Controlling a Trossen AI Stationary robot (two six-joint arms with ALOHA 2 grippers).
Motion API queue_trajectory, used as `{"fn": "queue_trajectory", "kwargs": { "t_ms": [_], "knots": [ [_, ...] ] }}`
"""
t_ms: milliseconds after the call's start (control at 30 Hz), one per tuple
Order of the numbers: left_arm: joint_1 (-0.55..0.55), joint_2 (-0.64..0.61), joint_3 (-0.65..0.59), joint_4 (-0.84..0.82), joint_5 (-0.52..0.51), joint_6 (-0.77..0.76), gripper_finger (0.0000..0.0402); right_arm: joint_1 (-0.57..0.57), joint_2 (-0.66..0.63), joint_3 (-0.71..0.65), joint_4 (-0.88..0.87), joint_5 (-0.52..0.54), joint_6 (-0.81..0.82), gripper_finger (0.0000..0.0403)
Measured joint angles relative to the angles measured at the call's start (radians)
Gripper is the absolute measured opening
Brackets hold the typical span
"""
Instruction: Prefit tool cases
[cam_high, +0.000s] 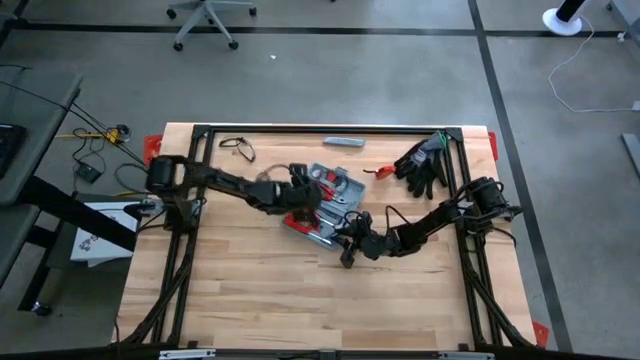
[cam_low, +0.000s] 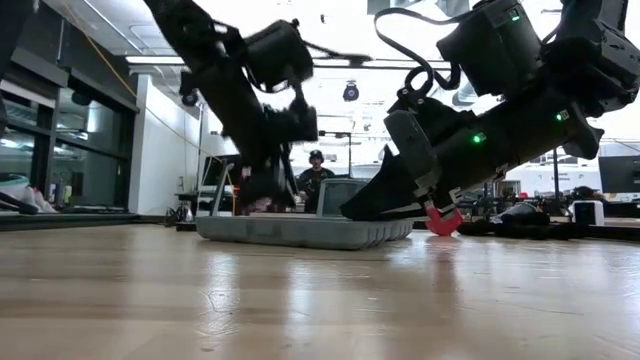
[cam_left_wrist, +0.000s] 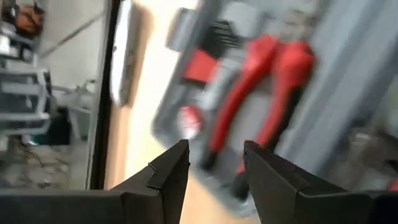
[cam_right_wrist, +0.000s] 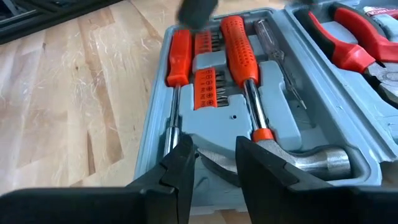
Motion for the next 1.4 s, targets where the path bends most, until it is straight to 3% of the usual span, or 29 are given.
{"fn": "queue_trajectory", "kwargs": {
  "t_ms": [133, 200, 333, 467, 733, 1133, 1400],
  "knots": [
    [0.090, -0.053, -0.001, -0.084, 0.076, -0.024, 0.0147, 0.000, 0.000, 0.000, 0.000, 0.001, -0.001, 0.0112],
    [0.141, -0.070, 0.000, -0.078, 0.183, -0.027, 0.0147, -0.001, 0.000, 0.000, 0.000, 0.002, -0.001, 0.0112],
    [0.231, -0.057, 0.001, -0.060, 0.499, -0.028, 0.0147, -0.001, 0.000, 0.000, 0.000, 0.004, -0.001, 0.0112],
    [0.268, -0.040, 0.002, -0.032, 0.589, -0.013, 0.0147, 0.001, 0.000, 0.000, 0.000, 0.006, 0.000, 0.0112],
    [0.259, 0.017, 0.004, -0.002, 0.570, 0.048, 0.0147, 0.001, 0.000, 0.000, 0.000, 0.008, 0.000, 0.0112],
    [0.164, 0.098, 0.004, 0.075, 0.199, 0.074, 0.0147, 0.000, 0.000, 0.000, -0.003, 0.013, 0.000, 0.0112],
    [0.113, 0.104, 0.002, 0.286, 0.019, 0.077, 0.0147, 0.002, 0.000, 0.000, -0.006, 0.014, 0.000, 0.0112]
  ]
}}
